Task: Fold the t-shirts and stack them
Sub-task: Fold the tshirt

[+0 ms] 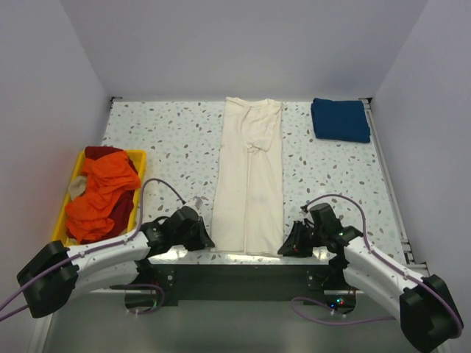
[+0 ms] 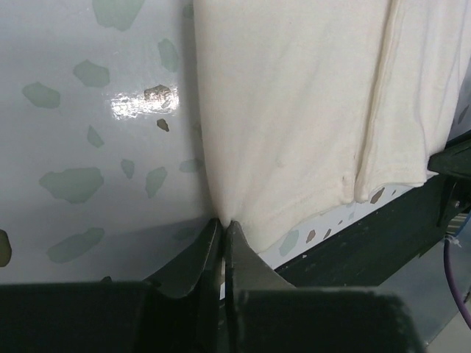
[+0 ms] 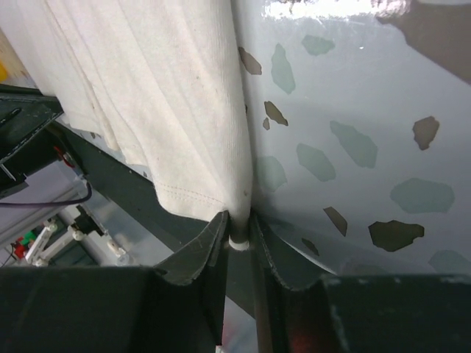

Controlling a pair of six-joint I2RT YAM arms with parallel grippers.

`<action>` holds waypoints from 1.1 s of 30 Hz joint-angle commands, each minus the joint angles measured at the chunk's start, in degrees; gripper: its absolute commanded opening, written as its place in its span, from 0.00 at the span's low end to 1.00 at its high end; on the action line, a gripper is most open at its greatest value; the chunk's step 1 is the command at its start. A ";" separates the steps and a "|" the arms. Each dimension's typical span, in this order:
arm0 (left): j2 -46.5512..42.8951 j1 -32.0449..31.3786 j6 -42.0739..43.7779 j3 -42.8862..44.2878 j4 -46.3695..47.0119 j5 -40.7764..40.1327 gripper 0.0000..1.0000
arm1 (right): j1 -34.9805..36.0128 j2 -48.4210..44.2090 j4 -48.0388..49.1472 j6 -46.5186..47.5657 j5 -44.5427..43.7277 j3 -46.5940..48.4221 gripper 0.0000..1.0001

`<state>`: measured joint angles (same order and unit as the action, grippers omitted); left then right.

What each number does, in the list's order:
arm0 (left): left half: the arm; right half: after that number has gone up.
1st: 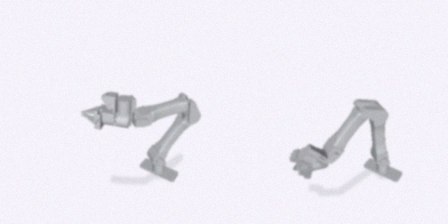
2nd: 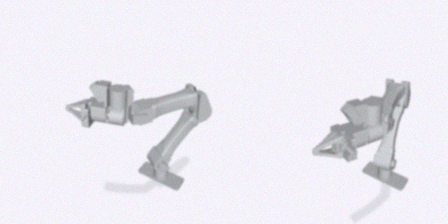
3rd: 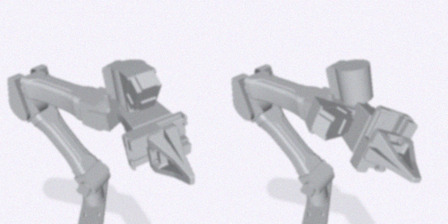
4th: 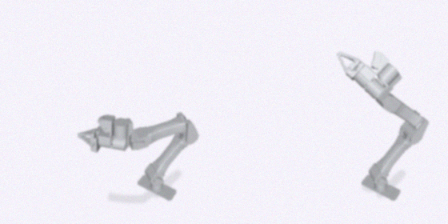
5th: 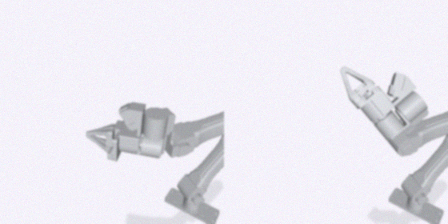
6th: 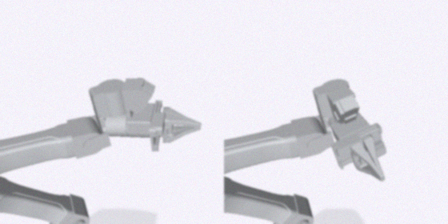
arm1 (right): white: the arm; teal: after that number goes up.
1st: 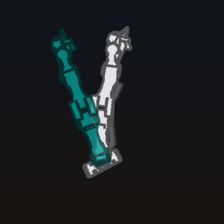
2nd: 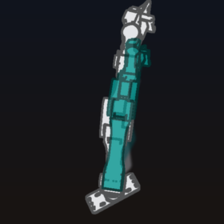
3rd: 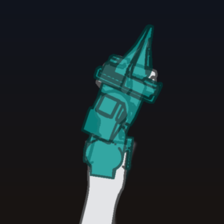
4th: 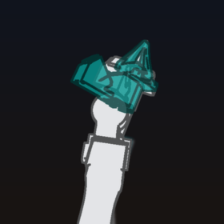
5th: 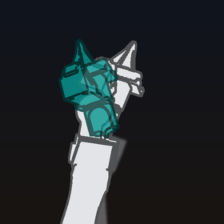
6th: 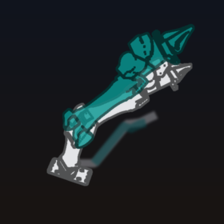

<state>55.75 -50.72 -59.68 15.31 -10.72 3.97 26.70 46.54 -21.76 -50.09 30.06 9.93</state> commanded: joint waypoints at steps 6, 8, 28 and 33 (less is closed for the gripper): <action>-3.27 -3.77 -3.07 -1.51 -2.72 -1.59 0.00 | 0.46 -3.12 -5.83 1.92 -2.29 0.08 0.07; -3.89 -5.95 -4.56 -1.60 -3.08 -2.12 0.00 | 0.46 -4.53 -7.76 2.18 -1.94 0.52 0.03; 4.98 -5.89 5.88 25.02 -9.41 -17.67 0.00 | 0.46 4.50 -4.54 5.00 -11.95 24.94 0.00; 12.43 -1.23 8.53 30.91 -5.98 -21.10 0.00 | 0.37 18.99 4.09 4.73 -16.08 31.98 0.00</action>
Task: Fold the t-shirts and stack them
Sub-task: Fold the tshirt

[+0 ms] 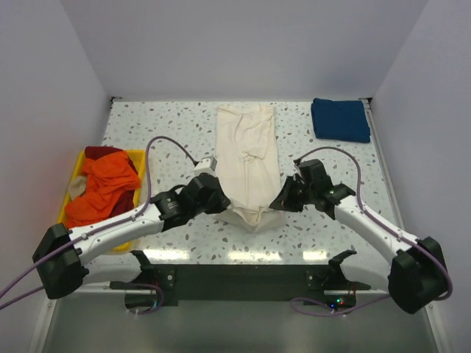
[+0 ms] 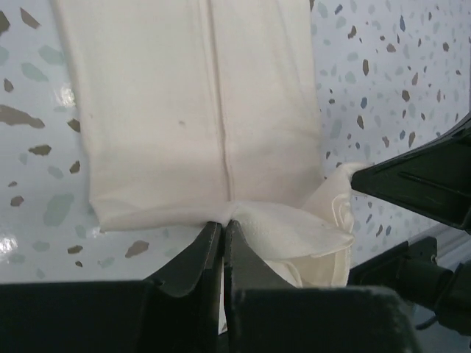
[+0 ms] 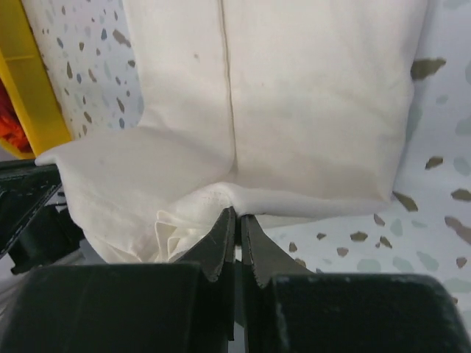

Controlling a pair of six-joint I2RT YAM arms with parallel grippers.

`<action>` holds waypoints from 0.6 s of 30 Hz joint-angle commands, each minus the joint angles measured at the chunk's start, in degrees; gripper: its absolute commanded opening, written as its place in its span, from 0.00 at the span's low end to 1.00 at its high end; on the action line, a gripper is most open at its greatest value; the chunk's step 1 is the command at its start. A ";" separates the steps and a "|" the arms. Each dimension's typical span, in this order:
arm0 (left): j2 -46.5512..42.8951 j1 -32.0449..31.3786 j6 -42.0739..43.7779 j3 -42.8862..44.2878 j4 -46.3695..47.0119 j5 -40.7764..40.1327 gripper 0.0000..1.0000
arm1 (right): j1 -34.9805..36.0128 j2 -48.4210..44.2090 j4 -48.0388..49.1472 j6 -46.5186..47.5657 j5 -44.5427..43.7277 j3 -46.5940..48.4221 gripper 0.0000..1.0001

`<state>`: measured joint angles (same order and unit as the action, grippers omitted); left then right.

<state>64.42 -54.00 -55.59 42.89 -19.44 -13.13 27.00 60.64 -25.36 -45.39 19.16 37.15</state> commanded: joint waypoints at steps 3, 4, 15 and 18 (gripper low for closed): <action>7.89 5.55 4.97 5.00 7.03 -4.28 0.00 | -0.55 11.66 11.72 0.39 -9.48 9.60 0.00; 8.95 6.35 4.97 5.01 7.05 -4.10 0.00 | -0.55 13.34 12.52 0.12 -9.49 10.57 0.00; 24.69 16.64 5.76 13.52 14.70 0.38 0.00 | -6.96 32.16 18.86 -1.11 -8.71 21.55 0.00; 29.16 18.75 6.20 16.95 14.52 1.52 0.00 | -9.42 36.21 20.44 -1.20 -6.07 23.84 0.00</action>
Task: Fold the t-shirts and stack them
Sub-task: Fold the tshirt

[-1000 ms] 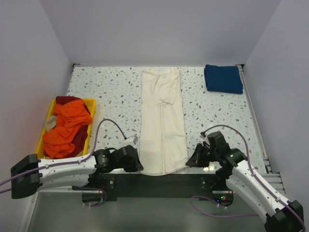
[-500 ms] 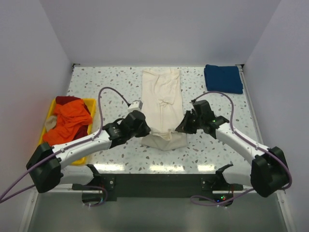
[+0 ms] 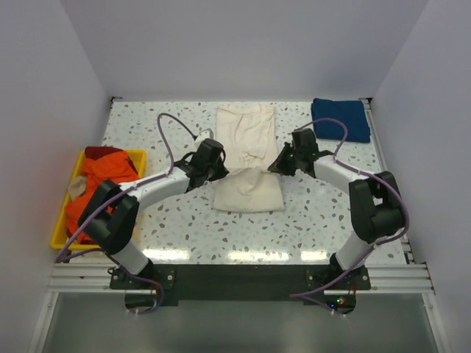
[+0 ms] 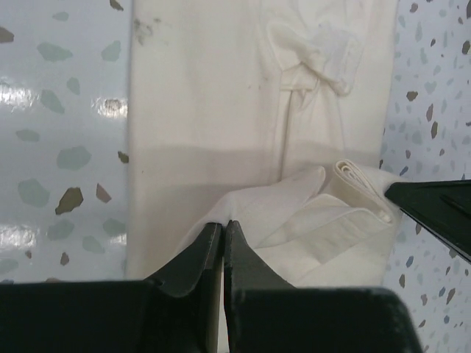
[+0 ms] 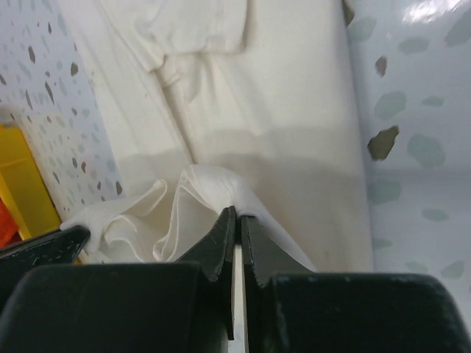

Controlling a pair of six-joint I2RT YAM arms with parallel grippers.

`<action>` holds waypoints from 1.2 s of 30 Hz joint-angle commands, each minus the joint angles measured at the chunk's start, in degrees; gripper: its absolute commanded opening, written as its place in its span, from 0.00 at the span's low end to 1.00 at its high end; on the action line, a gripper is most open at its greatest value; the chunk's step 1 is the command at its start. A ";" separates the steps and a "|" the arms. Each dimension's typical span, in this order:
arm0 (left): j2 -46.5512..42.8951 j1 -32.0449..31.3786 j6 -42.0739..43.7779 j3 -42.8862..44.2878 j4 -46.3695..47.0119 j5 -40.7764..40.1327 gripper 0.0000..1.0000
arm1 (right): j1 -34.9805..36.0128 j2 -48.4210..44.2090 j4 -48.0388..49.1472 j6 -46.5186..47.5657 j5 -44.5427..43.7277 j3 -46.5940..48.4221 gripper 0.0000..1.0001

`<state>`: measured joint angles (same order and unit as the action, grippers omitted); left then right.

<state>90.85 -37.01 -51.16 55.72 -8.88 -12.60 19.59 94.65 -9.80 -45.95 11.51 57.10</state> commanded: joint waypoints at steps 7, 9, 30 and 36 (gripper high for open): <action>9.17 5.89 2.29 9.66 3.52 3.46 0.00 | -5.09 8.18 7.69 -1.86 6.50 8.11 0.00; 10.22 6.60 2.29 10.45 3.35 4.33 0.00 | -5.27 9.32 7.96 -2.38 6.95 9.60 0.00; 19.01 12.49 6.07 19.24 4.84 9.79 0.00 | -9.40 16.88 8.13 -3.88 8.53 16.29 0.00; 19.37 14.07 7.03 19.16 6.33 11.37 0.11 | -10.10 17.76 7.87 -3.44 8.79 16.99 0.00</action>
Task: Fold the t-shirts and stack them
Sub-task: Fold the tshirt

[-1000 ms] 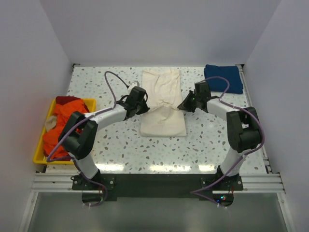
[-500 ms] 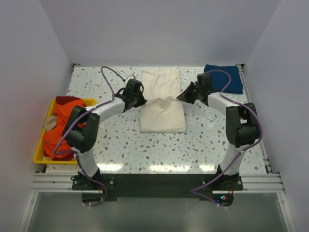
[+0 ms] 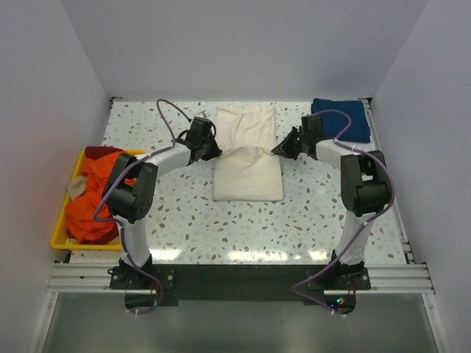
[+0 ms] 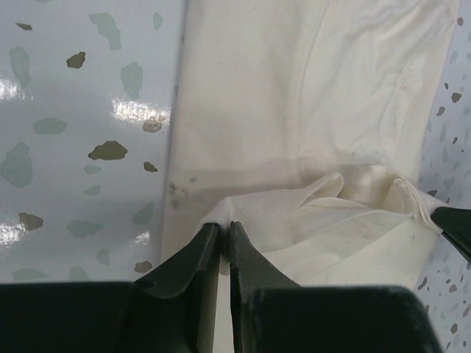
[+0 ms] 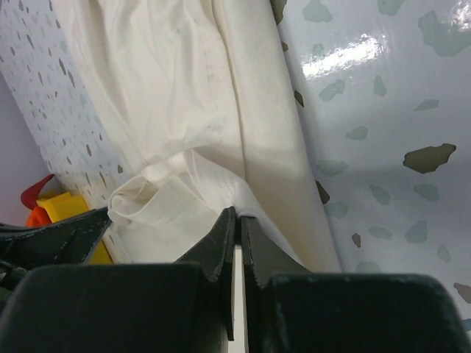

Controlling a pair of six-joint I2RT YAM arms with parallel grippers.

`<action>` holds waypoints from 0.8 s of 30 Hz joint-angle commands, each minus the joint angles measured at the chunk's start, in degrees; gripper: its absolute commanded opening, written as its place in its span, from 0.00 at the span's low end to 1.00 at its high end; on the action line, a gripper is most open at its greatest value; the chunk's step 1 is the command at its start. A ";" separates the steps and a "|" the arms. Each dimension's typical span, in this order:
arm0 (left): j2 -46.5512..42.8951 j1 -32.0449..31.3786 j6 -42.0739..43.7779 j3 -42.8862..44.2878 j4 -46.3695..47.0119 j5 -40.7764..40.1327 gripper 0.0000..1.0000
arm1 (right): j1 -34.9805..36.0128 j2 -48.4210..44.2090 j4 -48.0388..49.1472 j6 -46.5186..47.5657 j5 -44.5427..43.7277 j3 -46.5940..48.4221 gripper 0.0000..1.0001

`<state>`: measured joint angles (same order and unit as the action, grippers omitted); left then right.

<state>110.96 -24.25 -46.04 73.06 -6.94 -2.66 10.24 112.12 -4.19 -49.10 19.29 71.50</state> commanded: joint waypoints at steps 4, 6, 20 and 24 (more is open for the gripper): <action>-0.39 2.36 4.03 3.92 3.62 2.30 0.21 | -1.62 0.21 2.43 -0.38 1.45 2.50 0.01; -0.13 2.89 4.29 4.11 3.51 3.78 0.30 | -1.71 0.30 2.34 -0.12 1.72 2.85 0.06; -5.32 3.78 5.70 3.49 3.07 5.09 0.23 | -1.28 -6.03 1.11 4.44 0.14 3.29 0.50; -1.10 0.79 5.79 7.18 3.42 8.71 0.00 | 4.33 -1.57 2.15 6.47 3.29 6.98 0.48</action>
<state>108.44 -20.91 -41.06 76.47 -6.07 2.02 10.02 110.32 -4.60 -45.74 20.32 74.22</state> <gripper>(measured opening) 0.026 0.487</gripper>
